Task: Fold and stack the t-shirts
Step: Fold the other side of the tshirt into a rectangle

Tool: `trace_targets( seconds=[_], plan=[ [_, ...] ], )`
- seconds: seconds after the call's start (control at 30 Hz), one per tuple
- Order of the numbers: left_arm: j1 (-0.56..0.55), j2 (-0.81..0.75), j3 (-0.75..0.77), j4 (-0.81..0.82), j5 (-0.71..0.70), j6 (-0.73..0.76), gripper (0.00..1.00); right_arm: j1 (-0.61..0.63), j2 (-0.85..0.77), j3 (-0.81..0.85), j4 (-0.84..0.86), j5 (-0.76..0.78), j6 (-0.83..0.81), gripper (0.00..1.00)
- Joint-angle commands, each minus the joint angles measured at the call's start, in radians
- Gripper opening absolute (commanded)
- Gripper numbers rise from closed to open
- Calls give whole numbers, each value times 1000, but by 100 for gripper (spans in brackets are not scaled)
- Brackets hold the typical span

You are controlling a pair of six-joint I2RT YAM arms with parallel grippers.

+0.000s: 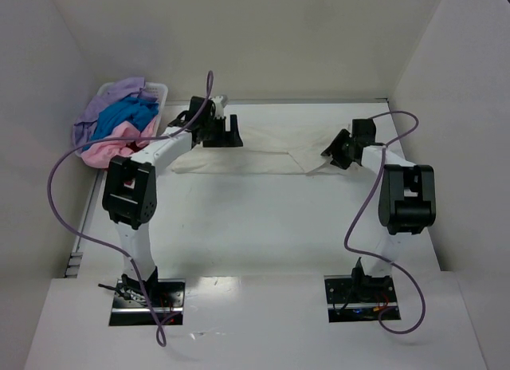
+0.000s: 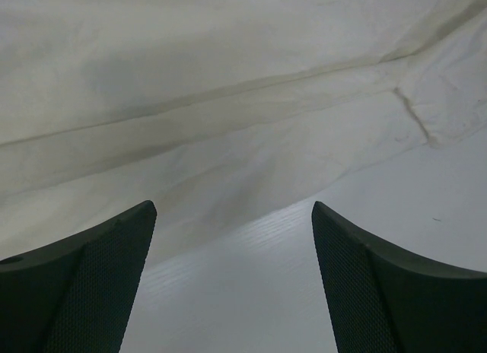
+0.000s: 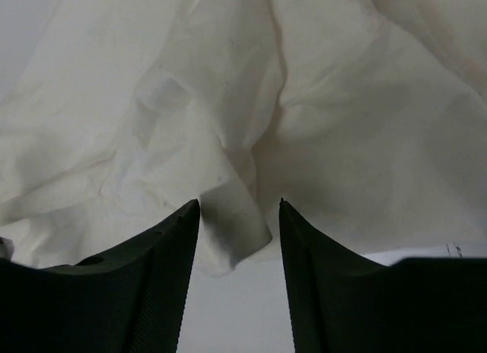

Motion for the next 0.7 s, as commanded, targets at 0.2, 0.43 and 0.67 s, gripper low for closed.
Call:
trace_targets(
  seconds=[0.2,0.43,0.67],
  plan=[
    [7,136,27,3,-66,-7,91,30,125,148,49,-23,14,18],
    [7,194,36,3,-66,-7,91,30,219,372,28,-32,24,19],
    [7,216,55,-6,-66,-7,91,30,351,570,9,-86,66,32]
  ],
)
